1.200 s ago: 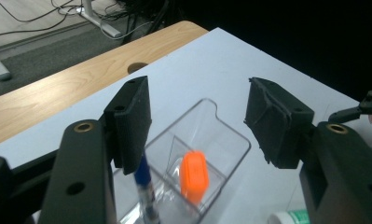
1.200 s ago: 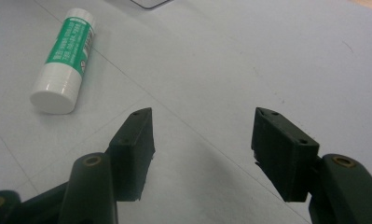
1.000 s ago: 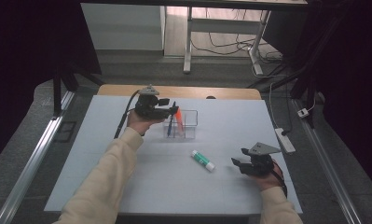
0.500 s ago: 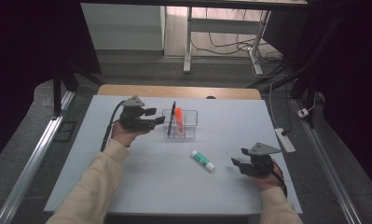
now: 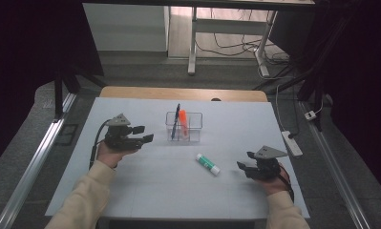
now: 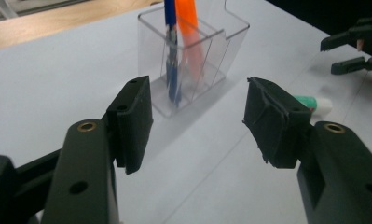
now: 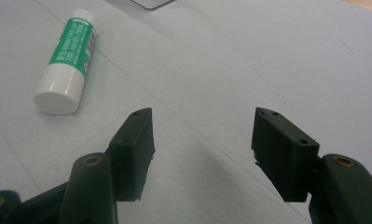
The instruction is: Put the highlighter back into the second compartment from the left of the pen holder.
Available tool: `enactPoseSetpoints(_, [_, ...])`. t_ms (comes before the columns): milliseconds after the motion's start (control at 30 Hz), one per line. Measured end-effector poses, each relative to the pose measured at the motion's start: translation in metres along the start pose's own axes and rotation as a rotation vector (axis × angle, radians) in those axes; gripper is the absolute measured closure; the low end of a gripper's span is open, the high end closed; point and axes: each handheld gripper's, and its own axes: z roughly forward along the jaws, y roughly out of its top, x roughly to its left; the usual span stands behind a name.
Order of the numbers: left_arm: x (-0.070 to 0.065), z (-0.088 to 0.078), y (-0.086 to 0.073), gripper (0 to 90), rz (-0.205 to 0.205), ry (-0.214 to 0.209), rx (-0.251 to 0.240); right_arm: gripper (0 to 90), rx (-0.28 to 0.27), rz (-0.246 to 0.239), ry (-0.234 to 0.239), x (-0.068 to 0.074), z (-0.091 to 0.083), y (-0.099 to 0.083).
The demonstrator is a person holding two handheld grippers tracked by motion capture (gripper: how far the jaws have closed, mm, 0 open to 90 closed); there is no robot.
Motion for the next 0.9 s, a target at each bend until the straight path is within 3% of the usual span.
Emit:
enactPoseSetpoints(433, [-0.007, -0.023, -0.042, 40.9, -0.014, 0.037, 0.031, 38.9, -0.006, -0.005, -0.004, 0.000, 0.000, 0.000])
enactPoseSetpoints(900, [-0.010, -0.034, -0.065, 39.9, -0.024, 0.056, 0.033, 38.9, -0.004, -0.015, -0.002, 0.000, 0.000, 0.000])
